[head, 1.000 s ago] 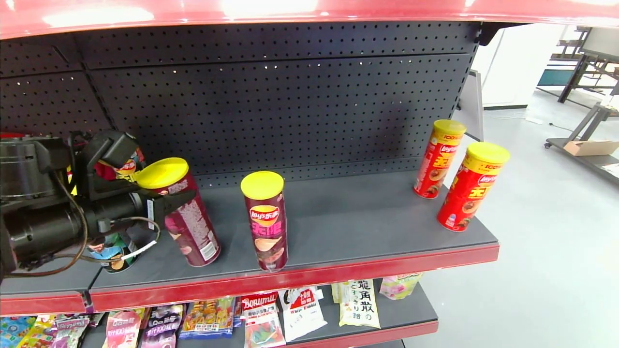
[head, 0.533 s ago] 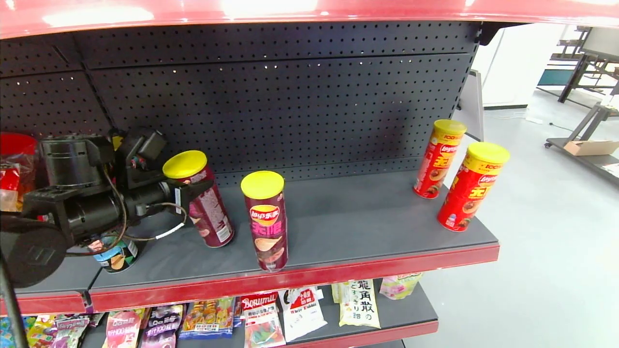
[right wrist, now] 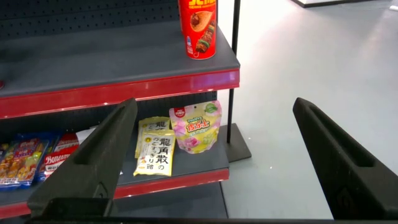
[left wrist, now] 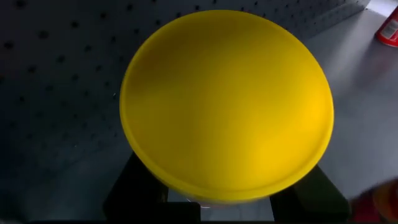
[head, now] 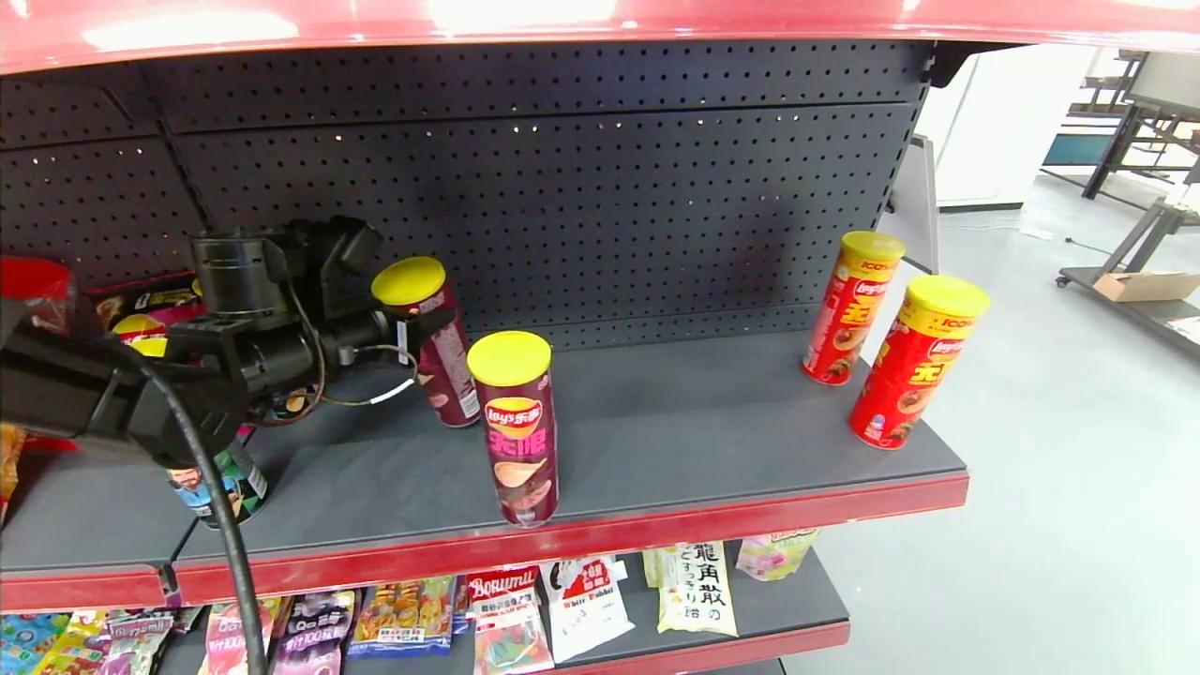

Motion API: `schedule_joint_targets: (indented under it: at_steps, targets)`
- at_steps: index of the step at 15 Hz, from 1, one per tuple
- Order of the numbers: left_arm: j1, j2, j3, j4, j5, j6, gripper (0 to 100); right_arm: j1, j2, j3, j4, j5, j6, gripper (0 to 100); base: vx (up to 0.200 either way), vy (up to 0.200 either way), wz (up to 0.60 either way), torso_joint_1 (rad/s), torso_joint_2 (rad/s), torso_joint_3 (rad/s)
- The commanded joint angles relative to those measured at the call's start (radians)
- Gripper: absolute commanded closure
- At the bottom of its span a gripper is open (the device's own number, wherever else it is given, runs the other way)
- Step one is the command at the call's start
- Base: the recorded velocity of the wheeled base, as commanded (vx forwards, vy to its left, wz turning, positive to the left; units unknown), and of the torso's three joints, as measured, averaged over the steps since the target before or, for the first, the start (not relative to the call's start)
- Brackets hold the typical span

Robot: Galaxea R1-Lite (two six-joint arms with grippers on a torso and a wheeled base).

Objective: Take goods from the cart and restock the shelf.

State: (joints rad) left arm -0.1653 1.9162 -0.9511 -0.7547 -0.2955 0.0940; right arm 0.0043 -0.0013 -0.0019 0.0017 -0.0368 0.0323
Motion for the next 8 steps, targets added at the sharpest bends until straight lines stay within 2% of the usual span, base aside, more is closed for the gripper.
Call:
schedule_joint_targets:
  at_steps: [1, 8]
  targets:
    - [-0.020, 0.072, -0.074, 0.000, -0.001, 0.000, 100, 0.000, 0.001, 0.000, 0.000, 0.000, 0.000, 0, 0.000, 0.000, 0.00, 0.000, 0.00, 0.000]
    - [-0.077, 0.167, -0.233, 0.005, -0.001, -0.005, 100, 0.000, 0.001, 0.000, 0.000, 0.000, 0.000, 0, 0.000, 0.000, 0.00, 0.000, 0.00, 0.000]
